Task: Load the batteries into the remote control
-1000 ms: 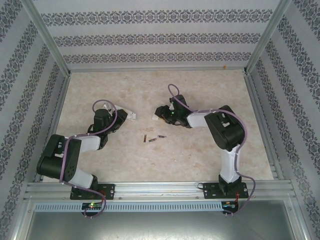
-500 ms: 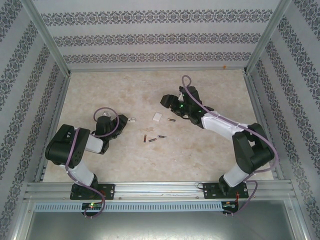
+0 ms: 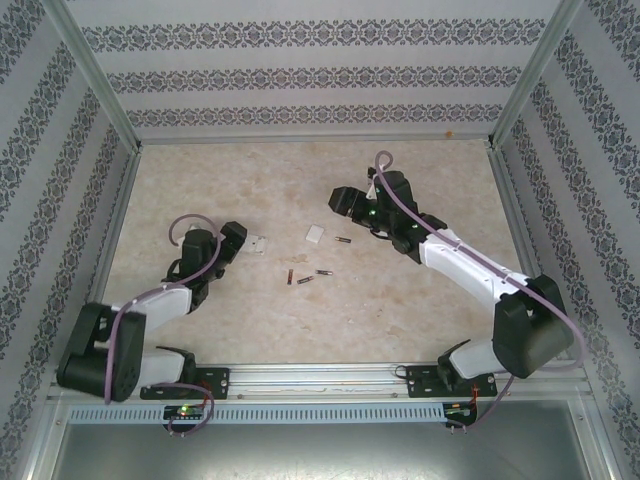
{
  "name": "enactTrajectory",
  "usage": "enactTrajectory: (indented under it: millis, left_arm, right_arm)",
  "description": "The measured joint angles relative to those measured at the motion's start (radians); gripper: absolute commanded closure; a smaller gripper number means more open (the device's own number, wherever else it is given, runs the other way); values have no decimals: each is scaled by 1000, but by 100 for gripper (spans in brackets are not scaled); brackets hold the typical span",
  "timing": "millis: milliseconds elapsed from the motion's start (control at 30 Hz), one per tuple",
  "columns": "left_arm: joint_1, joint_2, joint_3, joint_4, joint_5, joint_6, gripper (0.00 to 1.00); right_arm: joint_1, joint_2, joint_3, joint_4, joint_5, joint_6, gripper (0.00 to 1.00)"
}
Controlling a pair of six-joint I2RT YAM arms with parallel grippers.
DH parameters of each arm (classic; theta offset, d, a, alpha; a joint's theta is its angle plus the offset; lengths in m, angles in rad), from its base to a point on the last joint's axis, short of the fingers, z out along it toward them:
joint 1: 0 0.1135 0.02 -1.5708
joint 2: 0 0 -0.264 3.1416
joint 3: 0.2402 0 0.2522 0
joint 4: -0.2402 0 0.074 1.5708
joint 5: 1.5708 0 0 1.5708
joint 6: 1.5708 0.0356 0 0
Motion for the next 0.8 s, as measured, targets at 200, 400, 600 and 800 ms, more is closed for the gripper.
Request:
enactTrajectory:
  millis: [200,400,600,800]
  left_arm:
    - [2,-109,246,-334,-17,258,2]
    - [6,68,567,-635,-18,550,3]
    - [61,134,582,-789,-16,662,3]
    - [97,139,579,-811,-13,694,2]
  right_arm:
    - [184,17,42,-172,172,5,50]
    - [370,204,171,-293,227,16,60]
    - [443,379,244,-391,244,26,64]
    - [447,488,318,-433,246,23,68]
